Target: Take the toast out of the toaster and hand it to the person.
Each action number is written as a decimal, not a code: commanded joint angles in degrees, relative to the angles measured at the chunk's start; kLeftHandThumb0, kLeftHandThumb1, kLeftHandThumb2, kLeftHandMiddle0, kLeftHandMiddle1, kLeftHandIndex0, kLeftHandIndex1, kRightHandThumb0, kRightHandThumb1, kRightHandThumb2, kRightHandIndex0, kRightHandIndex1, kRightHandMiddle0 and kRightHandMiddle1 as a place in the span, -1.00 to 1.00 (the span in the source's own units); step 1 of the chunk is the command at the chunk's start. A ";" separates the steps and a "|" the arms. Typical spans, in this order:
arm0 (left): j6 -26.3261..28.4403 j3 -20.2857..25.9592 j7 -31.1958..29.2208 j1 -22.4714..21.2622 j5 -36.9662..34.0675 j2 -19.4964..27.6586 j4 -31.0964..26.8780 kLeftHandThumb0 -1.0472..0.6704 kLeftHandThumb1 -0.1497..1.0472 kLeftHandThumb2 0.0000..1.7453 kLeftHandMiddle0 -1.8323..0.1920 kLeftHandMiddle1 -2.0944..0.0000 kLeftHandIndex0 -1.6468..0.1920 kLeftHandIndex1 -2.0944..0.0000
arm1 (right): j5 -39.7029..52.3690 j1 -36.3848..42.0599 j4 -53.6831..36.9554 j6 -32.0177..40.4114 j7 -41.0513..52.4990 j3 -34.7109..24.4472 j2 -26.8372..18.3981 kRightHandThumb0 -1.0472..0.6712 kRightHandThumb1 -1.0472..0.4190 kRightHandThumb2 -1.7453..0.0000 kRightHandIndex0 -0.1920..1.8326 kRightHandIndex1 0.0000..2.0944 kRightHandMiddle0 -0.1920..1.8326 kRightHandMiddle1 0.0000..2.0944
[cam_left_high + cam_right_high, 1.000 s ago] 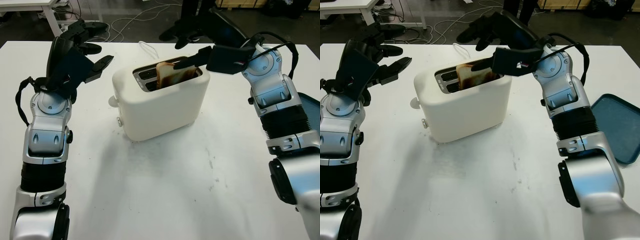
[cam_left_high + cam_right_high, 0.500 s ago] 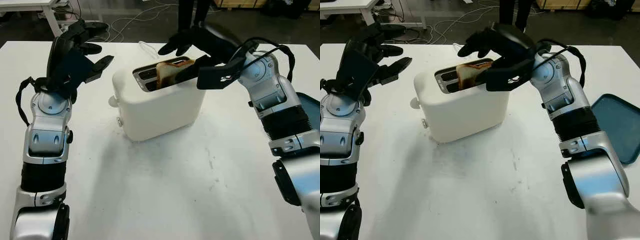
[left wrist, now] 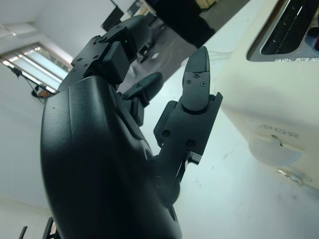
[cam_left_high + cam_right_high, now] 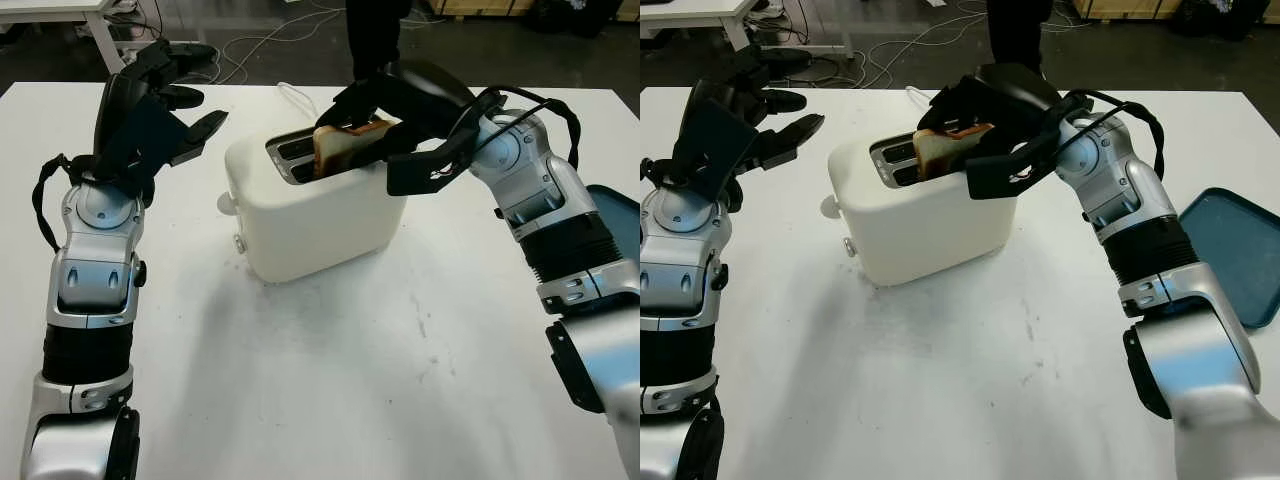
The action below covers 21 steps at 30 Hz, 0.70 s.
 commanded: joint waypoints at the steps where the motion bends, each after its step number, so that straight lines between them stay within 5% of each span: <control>1: 0.00 0.38 0.36 0.92 -0.19 -0.28 -0.69 -0.05 0.47 -0.52 0.56 0.10 0.36 0.49 | -1.31 0.67 0.49 -0.22 1.01 1.35 -0.58 -0.19 -0.48 0.99 -0.06 -0.24 0.19 -0.93; 12: 0.56 0.31 0.48 1.00 0.01 -0.34 -0.98 -0.06 0.47 -0.53 0.57 0.10 0.36 0.49 | -1.74 0.40 1.32 0.30 3.85 3.44 -0.52 -0.14 -0.54 0.99 0.00 -0.13 0.31 -0.90; 15: 1.20 0.45 0.61 0.99 -0.14 -0.61 -1.27 -0.06 0.47 -0.54 0.58 0.10 0.37 0.49 | -1.52 0.41 1.70 0.86 4.61 3.85 -0.23 -0.15 -0.54 1.00 0.06 0.04 0.38 -0.80; 21: 0.98 0.52 0.66 1.18 -0.21 -0.70 -1.29 -0.05 0.48 -0.55 0.57 0.10 0.37 0.49 | -6.32 0.10 1.66 0.79 1.90 6.72 -0.75 -0.34 -0.66 0.99 0.14 0.46 0.05 0.29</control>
